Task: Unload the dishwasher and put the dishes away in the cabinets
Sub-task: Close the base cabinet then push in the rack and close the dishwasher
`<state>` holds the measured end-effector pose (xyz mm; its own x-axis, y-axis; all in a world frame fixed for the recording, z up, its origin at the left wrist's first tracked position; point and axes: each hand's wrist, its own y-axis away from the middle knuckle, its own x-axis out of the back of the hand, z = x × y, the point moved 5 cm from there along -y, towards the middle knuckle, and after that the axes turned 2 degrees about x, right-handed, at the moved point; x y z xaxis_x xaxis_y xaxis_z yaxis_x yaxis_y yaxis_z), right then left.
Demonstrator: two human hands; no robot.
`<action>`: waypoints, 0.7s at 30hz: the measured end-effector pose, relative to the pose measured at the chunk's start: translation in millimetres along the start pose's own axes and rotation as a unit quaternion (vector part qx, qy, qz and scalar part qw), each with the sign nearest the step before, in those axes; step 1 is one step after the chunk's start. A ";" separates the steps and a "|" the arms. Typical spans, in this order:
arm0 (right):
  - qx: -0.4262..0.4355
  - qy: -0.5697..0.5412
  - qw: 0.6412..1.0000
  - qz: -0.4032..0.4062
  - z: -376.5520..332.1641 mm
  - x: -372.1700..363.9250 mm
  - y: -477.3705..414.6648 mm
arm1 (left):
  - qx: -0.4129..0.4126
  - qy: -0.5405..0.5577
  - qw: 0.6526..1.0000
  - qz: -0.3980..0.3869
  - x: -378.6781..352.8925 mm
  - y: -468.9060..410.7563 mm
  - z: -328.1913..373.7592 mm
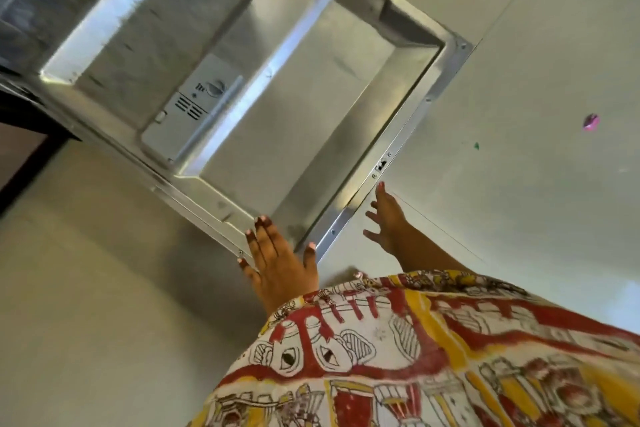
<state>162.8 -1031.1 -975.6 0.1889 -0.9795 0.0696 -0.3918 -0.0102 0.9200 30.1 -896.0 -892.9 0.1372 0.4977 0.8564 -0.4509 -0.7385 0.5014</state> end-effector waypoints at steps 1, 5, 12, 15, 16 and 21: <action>0.002 -0.009 1.000 -0.018 0.4 -2.7 -5.4 | -0.010 -0.007 1.000 -0.003 -6.0 -2.3 1.5; -0.008 -0.052 0.996 -0.068 -3.6 -16.2 -24.6 | -0.041 -0.041 0.998 -0.018 -22.4 -10.1 8.9; -0.005 -0.081 0.994 -0.078 -2.2 -21.2 -19.3 | -0.075 -0.065 0.995 -0.027 -30.7 -9.4 23.5; 0.012 -0.067 0.995 -0.077 -8.4 -17.6 -7.3 | -0.082 -0.053 0.995 -0.013 -23.0 -4.4 27.7; 0.020 -0.059 0.995 -0.074 -11.0 -16.2 -0.1 | -0.083 -0.054 0.995 -0.008 -18.4 -0.8 29.4; 0.045 -0.015 0.997 -0.057 -31.0 -12.7 44.8 | -0.081 -0.015 0.996 0.023 12.6 16.1 38.5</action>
<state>170.8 -1012.8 -923.4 0.2104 -0.9765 -0.0472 -0.4492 -0.1395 0.8824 58.5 -919.1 -869.3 0.1387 0.4497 0.8824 -0.5939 -0.6752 0.4375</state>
